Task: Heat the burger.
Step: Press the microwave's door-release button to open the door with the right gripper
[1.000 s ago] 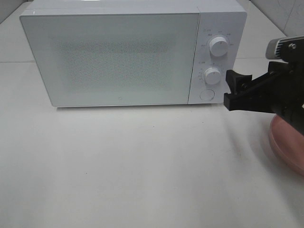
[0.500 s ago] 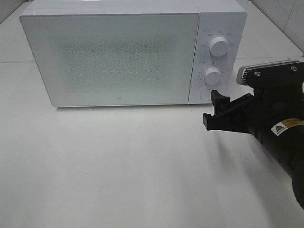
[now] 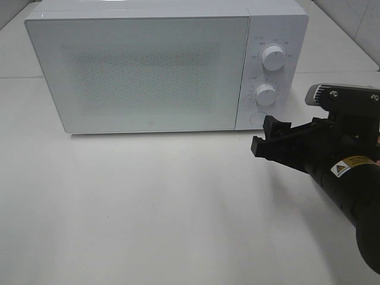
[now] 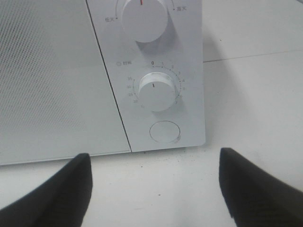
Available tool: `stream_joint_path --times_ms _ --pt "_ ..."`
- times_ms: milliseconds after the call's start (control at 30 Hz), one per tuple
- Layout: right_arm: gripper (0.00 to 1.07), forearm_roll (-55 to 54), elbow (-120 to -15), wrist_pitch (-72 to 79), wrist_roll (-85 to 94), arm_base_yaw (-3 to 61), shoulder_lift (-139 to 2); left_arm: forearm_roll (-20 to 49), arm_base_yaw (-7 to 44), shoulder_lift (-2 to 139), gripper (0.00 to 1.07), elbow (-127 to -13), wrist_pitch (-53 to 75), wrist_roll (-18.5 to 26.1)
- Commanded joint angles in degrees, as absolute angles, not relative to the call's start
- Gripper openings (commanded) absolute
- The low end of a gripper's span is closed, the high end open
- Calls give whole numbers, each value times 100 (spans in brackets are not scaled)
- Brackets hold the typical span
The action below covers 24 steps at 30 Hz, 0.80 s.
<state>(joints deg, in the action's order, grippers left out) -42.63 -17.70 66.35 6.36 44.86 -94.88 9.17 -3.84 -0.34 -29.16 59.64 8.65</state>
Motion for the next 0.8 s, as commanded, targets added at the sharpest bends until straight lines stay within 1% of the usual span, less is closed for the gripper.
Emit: stream_joint_path --times_ms 33,100,167,200,233,267,300,333,367,400,433,467,500,533,567,600,633,667,700,800 --pt "67 -4228 -1782 6732 -407 4486 -9477 980 -378 -126 98 -2905 5936 859" --pt "65 -4228 -1782 6721 -722 4486 -9477 980 -378 -126 98 -2905 5936 859" --pt "57 -4228 -1782 6681 -1776 4486 -9477 980 -378 -126 98 -2905 5936 859" --pt "57 -4228 -1782 6681 -1776 4486 -9477 980 -378 -126 98 -2905 5936 859" --pt "51 -4228 -1782 6681 -2452 4486 -9477 980 -378 -126 98 -2905 5936 859" --pt "47 -4228 -1782 6669 -2859 4486 -9477 980 -378 -126 98 -2905 5936 859" --pt "47 -4228 -1782 6669 -2859 4486 -9477 980 -378 -126 98 -2905 5936 859" --pt "39 -4228 -1782 6606 -3621 4486 -9477 980 -378 -126 98 -2905 5936 859" --pt "35 -4228 -1782 6566 -3942 4486 -9477 980 -378 -126 98 -2905 5936 859" --pt "35 -4228 -1782 6566 -3942 4486 -9477 980 -378 -126 98 -2905 5936 859" --pt "25 -4228 -1782 6480 -4658 4486 -9477 980 -378 -126 98 -2905 5936 859" --pt "25 -4228 -1782 6480 -4658 4486 -9477 980 -378 -126 98 -2905 5936 859" --pt "22 -4206 -1782 6440 -5231 4486 -9477 980 -378 -126 98 -2905 5936 859" --pt "15 -4200 -1782 6423 -5420 4486 -9477 980 -378 -126 98 -2905 5936 859" --pt "15 -4200 -1782 6423 -5420 4486 -9477 980 -378 -126 98 -2905 5936 859" --pt "9 -4200 -1782 6360 -5827 4486 -9477 980 -378 -126 98 -2905 5936 859" --pt "6 -4200 -1782 6325 -5959 4486 -9477 980 -378 -126 98 -2905 5936 859" --pt "6 -4200 -1782 6325 -5959 4486 -9477 980 -378 -126 98 -2905 5936 859" --pt "1 -4200 -1782 6274 -6245 4486 -9477 980 -378 -126 98 -2905 5936 859" --pt "0 -4188 -1782 6245 -6371 4486 -9477 980 -378 -126 98 -2905 5936 859"
